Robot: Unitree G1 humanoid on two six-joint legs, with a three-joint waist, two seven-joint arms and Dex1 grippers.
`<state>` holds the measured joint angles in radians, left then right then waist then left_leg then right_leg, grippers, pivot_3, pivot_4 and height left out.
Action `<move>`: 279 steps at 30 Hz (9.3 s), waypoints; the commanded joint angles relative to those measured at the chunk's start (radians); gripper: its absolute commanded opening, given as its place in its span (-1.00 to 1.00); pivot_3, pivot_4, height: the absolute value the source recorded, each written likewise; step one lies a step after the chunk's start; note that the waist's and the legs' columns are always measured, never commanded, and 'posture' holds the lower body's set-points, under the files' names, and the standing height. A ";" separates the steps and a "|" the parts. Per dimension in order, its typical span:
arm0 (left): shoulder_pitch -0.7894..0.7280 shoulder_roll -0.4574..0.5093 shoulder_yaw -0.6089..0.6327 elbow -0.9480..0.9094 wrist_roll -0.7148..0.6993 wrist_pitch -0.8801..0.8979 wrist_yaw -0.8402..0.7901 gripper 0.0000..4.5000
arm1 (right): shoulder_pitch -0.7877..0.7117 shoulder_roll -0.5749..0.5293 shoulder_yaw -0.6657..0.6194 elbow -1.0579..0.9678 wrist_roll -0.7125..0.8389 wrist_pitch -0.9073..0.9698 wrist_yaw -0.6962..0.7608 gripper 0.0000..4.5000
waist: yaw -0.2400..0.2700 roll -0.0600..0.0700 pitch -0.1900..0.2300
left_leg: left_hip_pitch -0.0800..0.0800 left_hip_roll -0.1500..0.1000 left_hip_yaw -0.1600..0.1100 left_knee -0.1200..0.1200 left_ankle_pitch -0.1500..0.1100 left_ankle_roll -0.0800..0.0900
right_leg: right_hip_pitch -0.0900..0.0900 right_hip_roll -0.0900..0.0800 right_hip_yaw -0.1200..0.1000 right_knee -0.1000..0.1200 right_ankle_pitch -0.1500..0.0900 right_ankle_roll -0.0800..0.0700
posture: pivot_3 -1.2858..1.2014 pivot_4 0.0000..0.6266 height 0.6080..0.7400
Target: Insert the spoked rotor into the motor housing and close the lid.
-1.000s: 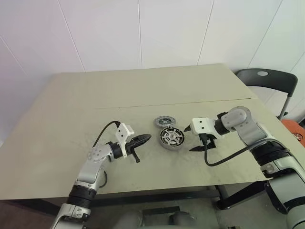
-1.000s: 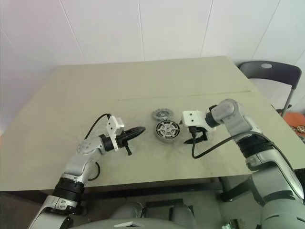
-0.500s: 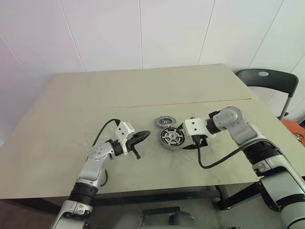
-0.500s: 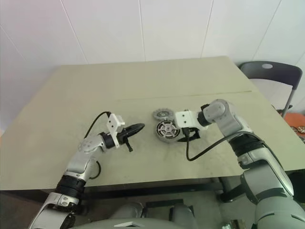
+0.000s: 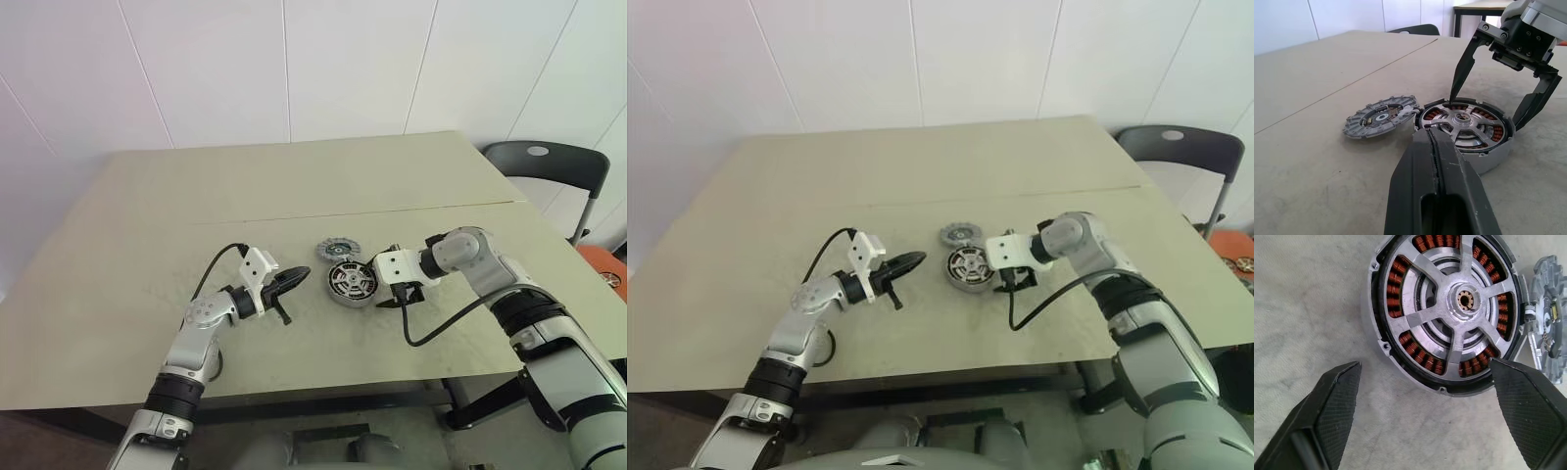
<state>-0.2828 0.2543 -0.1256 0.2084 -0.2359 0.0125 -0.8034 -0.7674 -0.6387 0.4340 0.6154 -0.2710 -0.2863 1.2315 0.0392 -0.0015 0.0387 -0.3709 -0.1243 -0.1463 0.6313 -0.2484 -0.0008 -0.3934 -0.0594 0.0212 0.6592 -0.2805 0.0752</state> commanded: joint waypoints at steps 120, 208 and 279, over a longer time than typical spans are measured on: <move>0.051 0.187 -0.022 -0.116 -0.001 0.142 -0.141 -1.00 | 0.059 0.012 -0.094 -0.308 0.343 0.445 0.326 -0.03 | 0.001 0.000 0.000 | 0.001 0.006 0.007 -0.001 0.000 0.000 | -0.003 0.003 0.003 0.002 0.001 -0.003 | 0.03 -1.00 1.00; 0.017 0.135 -0.070 -0.015 0.067 0.052 -0.114 -1.00 | 0.476 0.013 -0.276 -0.514 0.324 0.204 -0.343 -0.95 | 0.000 0.001 0.000 | -0.003 0.008 0.009 -0.002 -0.002 0.002 | -0.004 0.003 0.002 -0.007 0.004 0.001 | 0.03 -1.00 1.00; -0.001 0.138 -0.024 -0.144 -0.075 0.155 -0.184 -1.00 | 0.387 0.017 -0.193 -0.505 0.464 0.660 -0.161 0.72 | 0.001 0.000 0.000 | 0.000 0.010 0.011 0.000 -0.003 0.004 | 0.000 0.003 0.001 -0.010 0.007 0.000 | 0.03 -1.00 1.00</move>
<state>-0.2696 0.3887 -0.1685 0.1016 -0.2959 0.1701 -0.9831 -0.3842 -0.6235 0.2310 0.0942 0.2113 0.3623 1.0755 0.0406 -0.0017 0.0385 -0.3710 -0.1142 -0.1354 0.6318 -0.2517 0.0028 -0.3931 -0.0566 0.0218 0.6495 -0.2740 0.0756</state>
